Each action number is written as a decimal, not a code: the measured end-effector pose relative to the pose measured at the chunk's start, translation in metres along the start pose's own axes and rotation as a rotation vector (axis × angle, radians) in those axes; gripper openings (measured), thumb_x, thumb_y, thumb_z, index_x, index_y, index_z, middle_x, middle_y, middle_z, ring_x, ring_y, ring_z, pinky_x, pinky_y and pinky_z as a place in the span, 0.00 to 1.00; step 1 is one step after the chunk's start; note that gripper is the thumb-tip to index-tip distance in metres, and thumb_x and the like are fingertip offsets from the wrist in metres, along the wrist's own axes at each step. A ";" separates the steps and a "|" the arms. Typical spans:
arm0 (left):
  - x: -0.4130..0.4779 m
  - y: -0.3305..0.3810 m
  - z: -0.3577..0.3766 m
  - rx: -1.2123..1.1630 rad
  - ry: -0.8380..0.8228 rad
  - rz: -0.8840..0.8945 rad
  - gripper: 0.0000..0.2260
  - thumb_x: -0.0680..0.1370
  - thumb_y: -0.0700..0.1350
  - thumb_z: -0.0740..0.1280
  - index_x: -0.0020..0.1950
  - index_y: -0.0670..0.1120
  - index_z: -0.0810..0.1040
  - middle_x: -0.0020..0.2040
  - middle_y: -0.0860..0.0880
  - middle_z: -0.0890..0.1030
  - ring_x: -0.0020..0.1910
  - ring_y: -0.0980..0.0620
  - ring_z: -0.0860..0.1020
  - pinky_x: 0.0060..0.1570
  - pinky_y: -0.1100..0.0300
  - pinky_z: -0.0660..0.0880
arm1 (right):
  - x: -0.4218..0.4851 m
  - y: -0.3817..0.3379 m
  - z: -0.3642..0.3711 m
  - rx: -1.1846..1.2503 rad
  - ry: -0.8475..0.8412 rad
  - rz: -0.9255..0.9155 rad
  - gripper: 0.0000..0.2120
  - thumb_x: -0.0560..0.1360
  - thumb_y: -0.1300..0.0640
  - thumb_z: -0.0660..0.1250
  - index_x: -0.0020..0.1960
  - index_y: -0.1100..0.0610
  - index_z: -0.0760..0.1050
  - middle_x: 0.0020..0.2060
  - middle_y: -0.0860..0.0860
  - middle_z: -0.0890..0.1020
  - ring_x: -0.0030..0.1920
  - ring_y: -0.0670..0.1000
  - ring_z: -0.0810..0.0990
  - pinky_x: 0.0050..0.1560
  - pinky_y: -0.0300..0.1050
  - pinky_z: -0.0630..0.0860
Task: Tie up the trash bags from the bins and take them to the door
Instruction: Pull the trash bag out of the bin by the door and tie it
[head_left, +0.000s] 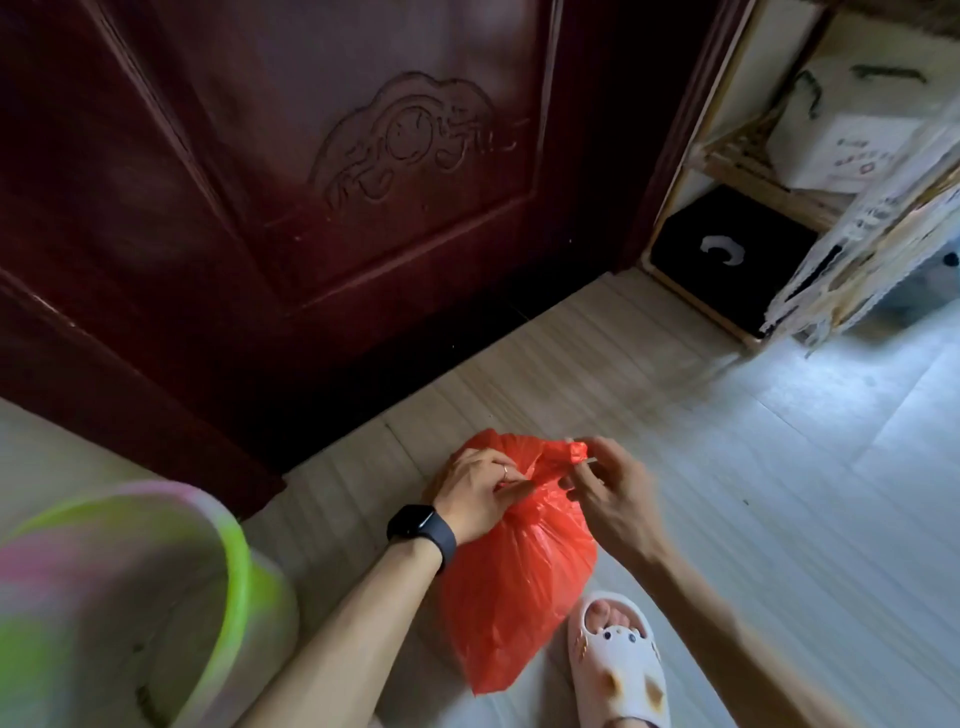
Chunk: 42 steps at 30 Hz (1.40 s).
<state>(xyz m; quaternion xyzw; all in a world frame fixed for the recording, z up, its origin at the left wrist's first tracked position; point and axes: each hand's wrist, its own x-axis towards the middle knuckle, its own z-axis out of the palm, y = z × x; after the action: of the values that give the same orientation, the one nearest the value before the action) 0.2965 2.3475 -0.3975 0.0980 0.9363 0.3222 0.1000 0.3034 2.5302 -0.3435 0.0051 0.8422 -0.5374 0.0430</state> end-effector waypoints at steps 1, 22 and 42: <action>-0.001 -0.005 0.004 0.012 0.013 -0.024 0.32 0.72 0.74 0.54 0.52 0.52 0.86 0.55 0.51 0.82 0.56 0.49 0.76 0.58 0.63 0.65 | 0.002 -0.002 -0.001 0.079 0.043 0.064 0.11 0.78 0.50 0.65 0.43 0.55 0.81 0.35 0.52 0.83 0.37 0.52 0.82 0.42 0.56 0.79; -0.018 -0.023 -0.008 0.358 0.333 0.103 0.16 0.78 0.62 0.59 0.51 0.54 0.82 0.65 0.51 0.77 0.69 0.48 0.71 0.69 0.43 0.62 | 0.029 -0.061 0.003 0.398 -0.062 0.101 0.15 0.67 0.58 0.63 0.22 0.53 0.72 0.24 0.48 0.71 0.30 0.49 0.68 0.36 0.48 0.66; -0.005 -0.017 -0.027 0.415 -0.414 -0.242 0.33 0.73 0.65 0.62 0.75 0.54 0.65 0.80 0.52 0.57 0.77 0.45 0.60 0.71 0.37 0.60 | 0.064 -0.090 0.023 -0.053 -0.495 0.686 0.14 0.79 0.51 0.65 0.42 0.60 0.82 0.40 0.52 0.87 0.39 0.49 0.81 0.48 0.49 0.79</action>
<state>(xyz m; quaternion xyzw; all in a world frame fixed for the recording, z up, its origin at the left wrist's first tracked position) 0.2924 2.3178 -0.3867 0.0676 0.9467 0.0832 0.3037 0.2365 2.4689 -0.2768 0.1548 0.7693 -0.4551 0.4208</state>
